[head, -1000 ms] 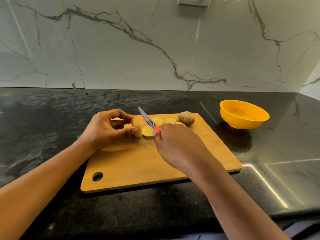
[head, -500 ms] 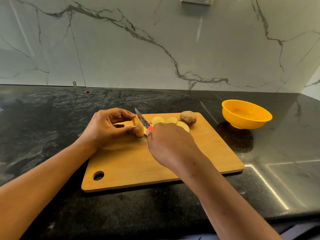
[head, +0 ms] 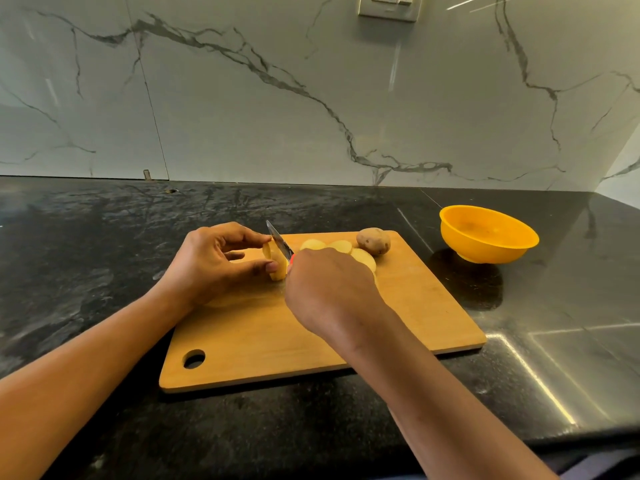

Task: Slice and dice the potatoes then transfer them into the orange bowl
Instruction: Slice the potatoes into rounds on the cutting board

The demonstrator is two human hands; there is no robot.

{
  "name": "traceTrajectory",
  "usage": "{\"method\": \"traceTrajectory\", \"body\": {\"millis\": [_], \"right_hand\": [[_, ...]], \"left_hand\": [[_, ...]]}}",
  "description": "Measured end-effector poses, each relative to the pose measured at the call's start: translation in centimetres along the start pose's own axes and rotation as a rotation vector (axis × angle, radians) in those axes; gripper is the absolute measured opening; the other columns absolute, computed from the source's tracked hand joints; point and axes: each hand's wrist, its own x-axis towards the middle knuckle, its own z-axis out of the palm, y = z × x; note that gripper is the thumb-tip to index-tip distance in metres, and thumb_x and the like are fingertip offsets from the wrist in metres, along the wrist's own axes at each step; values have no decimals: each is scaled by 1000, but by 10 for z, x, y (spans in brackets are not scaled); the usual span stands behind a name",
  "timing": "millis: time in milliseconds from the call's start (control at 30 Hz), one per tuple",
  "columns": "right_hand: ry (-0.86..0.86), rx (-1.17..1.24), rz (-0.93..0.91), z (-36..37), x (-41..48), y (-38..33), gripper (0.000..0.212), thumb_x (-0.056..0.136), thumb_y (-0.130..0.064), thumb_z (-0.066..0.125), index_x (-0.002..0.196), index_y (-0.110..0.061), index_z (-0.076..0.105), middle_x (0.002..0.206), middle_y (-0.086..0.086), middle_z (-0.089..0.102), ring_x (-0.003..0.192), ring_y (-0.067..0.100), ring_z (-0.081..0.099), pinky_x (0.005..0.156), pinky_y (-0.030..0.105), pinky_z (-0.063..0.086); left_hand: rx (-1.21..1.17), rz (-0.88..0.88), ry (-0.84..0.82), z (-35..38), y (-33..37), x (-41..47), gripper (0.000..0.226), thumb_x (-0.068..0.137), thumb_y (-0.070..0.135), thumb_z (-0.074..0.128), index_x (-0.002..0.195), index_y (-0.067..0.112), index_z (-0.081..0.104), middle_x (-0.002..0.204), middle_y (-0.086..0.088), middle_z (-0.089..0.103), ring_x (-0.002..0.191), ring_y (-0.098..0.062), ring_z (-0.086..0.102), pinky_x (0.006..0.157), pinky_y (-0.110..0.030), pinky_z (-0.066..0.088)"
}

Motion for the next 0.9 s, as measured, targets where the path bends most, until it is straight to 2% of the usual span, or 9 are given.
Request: {"method": "traceTrajectory", "body": {"millis": [100,167,267,333,533,733,900], "right_hand": [[-10,6,10,4,9,-5,24,98,-15,46,118,-11,58,83,5,48,70,18,47,54,26,39],[-33,1,27,8,13,-10,25,98,-16,49,121,-12,56,85,6,49,75,20,47,62,29,41],[-105,38,74,11,10,-9,29,97,-17,52,125,-12,53,109,9,59,91,24,54,68,32,40],[-132,47,93,14,6,-6,30,96,-17,53,126,-12,53,116,10,59,96,25,56,70,33,40],[-157,26,86,12,15,-13,37,96,-19,54,132,-14,49,119,10,58,106,27,57,72,33,41],[-94,37,29,22,4,-10,28,98,-20,50,124,-12,52,113,9,61,99,24,60,68,31,40],[-106,24,19,16,9,-14,34,98,-16,51,131,-12,50,123,11,58,107,26,59,74,32,43]], "left_hand": [[5,3,7,0,-1,0,54,52,55,68,98,27,70,99,9,69,98,-7,65,86,-23,54],[-4,3,24,-1,-2,0,54,50,55,68,97,27,70,99,8,69,96,-7,65,85,-23,54],[-7,20,28,0,-3,-1,51,50,54,70,94,29,69,99,8,69,96,-7,66,83,-18,53],[2,35,30,1,-3,-1,50,52,50,72,96,27,69,99,8,69,96,-6,66,84,-18,53],[10,33,27,-1,-1,-1,51,50,54,69,95,29,68,100,11,69,94,-5,66,85,-18,53],[-11,-16,19,-2,-3,-2,53,49,50,74,97,28,69,104,10,68,99,-9,65,83,-17,53],[-20,-34,-7,-2,-3,-1,54,50,52,72,98,28,68,106,10,67,101,-9,65,80,-15,53]]}}
